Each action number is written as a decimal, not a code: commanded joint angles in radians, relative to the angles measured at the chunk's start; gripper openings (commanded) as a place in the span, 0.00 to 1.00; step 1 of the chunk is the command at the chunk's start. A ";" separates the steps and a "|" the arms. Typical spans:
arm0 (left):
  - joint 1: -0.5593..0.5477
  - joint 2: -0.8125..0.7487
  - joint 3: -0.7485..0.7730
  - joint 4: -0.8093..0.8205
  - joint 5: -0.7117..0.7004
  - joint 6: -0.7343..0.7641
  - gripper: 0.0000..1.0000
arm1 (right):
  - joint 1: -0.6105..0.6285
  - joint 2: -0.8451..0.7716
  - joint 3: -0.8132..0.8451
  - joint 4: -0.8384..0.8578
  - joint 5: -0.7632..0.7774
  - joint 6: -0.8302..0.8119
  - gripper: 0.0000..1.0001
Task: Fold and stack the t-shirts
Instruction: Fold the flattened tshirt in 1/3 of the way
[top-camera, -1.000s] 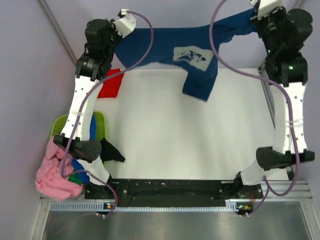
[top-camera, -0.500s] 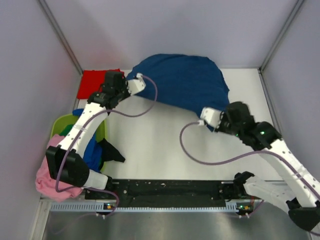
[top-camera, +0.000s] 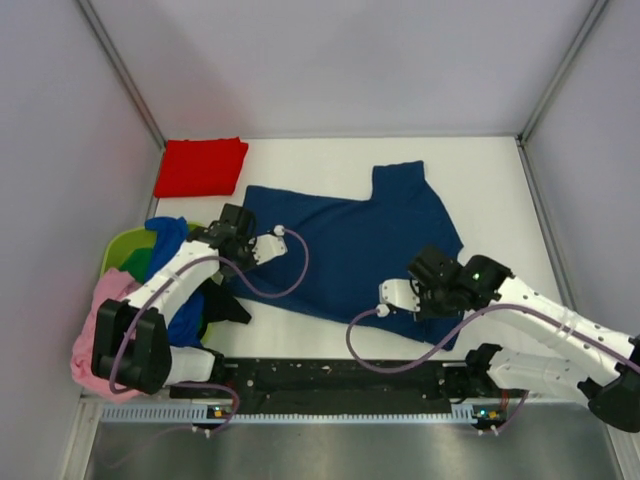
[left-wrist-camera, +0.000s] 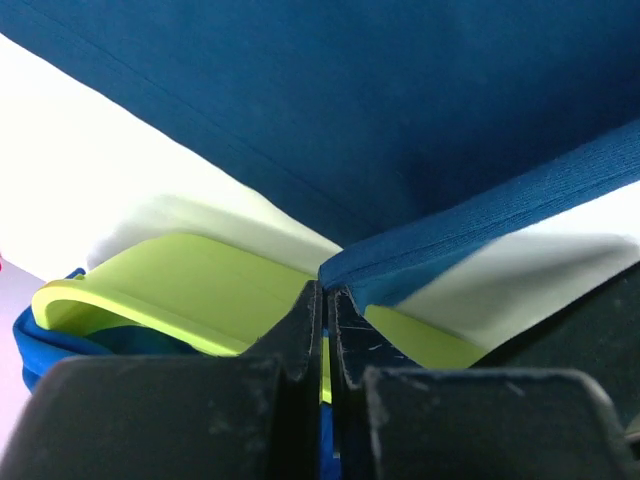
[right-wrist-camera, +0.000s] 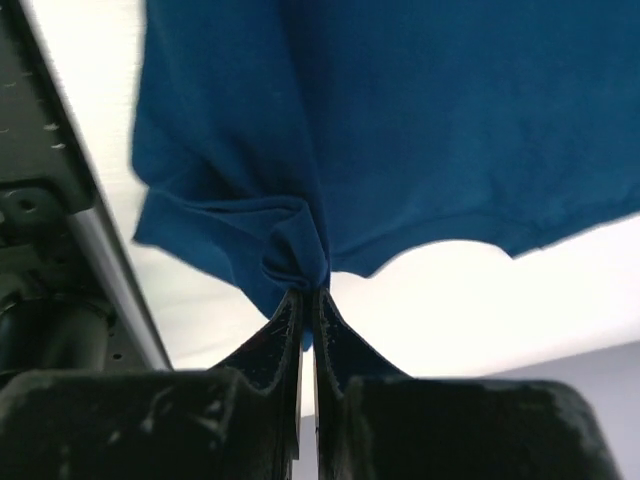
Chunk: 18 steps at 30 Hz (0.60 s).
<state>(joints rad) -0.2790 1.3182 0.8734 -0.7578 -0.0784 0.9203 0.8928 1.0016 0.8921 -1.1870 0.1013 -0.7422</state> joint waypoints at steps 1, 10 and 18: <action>0.003 0.018 0.038 0.093 -0.013 -0.066 0.00 | -0.119 0.002 -0.021 0.197 0.043 -0.081 0.00; 0.060 0.185 0.145 0.176 -0.107 -0.221 0.00 | -0.325 0.110 -0.113 0.785 0.066 -0.288 0.00; 0.063 0.260 0.139 0.233 -0.202 -0.285 0.00 | -0.442 0.236 -0.134 0.964 0.023 -0.353 0.00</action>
<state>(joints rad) -0.2211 1.5558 0.9928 -0.5850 -0.2070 0.6895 0.4889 1.2064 0.7589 -0.3744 0.1543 -1.0382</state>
